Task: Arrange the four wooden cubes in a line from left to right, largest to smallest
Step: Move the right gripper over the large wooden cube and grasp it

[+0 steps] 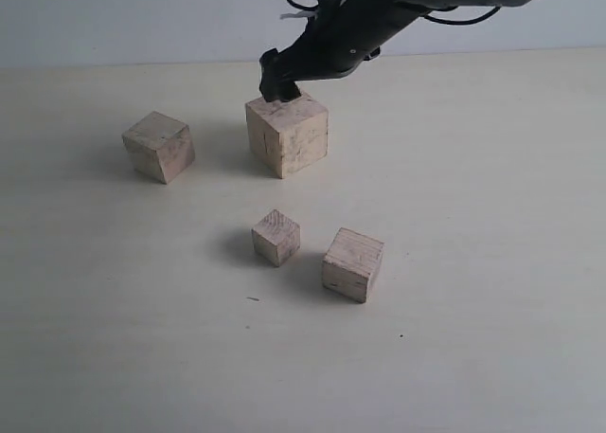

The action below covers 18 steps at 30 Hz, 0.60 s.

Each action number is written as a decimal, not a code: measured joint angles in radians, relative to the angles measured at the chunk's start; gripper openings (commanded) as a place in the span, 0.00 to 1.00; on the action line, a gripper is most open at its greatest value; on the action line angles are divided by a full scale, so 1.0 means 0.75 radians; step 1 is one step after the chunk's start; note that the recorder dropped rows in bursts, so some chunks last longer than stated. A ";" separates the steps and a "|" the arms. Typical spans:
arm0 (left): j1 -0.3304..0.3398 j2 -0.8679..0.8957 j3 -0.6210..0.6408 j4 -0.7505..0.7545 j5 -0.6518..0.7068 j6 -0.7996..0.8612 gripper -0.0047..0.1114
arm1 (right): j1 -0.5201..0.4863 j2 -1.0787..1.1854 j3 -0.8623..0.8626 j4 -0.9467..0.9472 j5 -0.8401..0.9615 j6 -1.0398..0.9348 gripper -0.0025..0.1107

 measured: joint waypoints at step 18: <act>0.000 0.000 0.000 0.000 0.000 0.000 0.04 | 0.022 0.191 -0.090 -0.004 -0.106 0.000 0.95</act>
